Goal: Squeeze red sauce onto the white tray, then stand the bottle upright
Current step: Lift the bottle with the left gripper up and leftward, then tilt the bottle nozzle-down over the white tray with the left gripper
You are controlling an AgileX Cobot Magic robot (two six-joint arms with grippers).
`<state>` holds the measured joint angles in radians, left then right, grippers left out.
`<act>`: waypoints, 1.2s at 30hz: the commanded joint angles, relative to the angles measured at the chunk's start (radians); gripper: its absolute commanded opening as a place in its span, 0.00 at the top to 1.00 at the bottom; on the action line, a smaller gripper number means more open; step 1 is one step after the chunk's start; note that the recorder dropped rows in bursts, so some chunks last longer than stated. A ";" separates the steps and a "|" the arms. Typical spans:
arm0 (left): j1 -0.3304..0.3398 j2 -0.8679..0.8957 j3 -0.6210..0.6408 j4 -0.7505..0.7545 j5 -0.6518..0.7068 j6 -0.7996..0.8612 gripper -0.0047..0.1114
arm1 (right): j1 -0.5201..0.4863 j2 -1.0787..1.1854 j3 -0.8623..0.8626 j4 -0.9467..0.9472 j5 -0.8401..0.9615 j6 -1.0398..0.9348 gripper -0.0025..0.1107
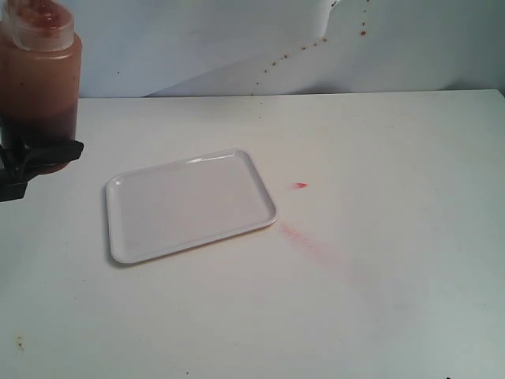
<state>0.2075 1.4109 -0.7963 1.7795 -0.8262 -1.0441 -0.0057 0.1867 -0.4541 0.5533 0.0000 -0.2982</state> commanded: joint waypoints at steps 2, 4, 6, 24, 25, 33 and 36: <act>0.002 -0.009 -0.006 -0.041 -0.004 0.006 0.96 | 0.056 0.313 -0.151 -0.167 0.009 -0.020 0.98; 0.002 -0.009 -0.006 -0.041 -0.004 0.006 0.96 | 0.077 0.448 -0.179 -0.170 0.011 -0.020 0.98; 0.002 -0.009 -0.006 -0.041 -0.004 0.006 0.96 | 0.099 0.569 -0.192 -0.170 0.009 -0.020 0.98; 0.002 0.080 -0.012 -0.043 0.287 0.117 0.96 | 0.279 0.826 -0.193 -0.170 -0.092 -0.011 0.98; -0.002 0.080 -0.012 -0.049 0.314 0.130 0.96 | 0.279 0.826 -0.193 -0.170 -0.094 -0.011 0.98; -0.171 0.078 -0.012 -0.049 0.661 0.199 0.96 | 0.287 0.826 -0.195 -0.170 -0.094 -0.011 0.98; -0.281 0.080 -0.025 -0.043 0.908 0.268 0.96 | 0.287 0.826 -0.195 -0.170 -0.094 -0.011 0.98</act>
<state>-0.0248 1.4980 -0.7963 1.7608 -0.0777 -0.8023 0.2782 1.0130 -0.6429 0.3916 -0.0809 -0.3046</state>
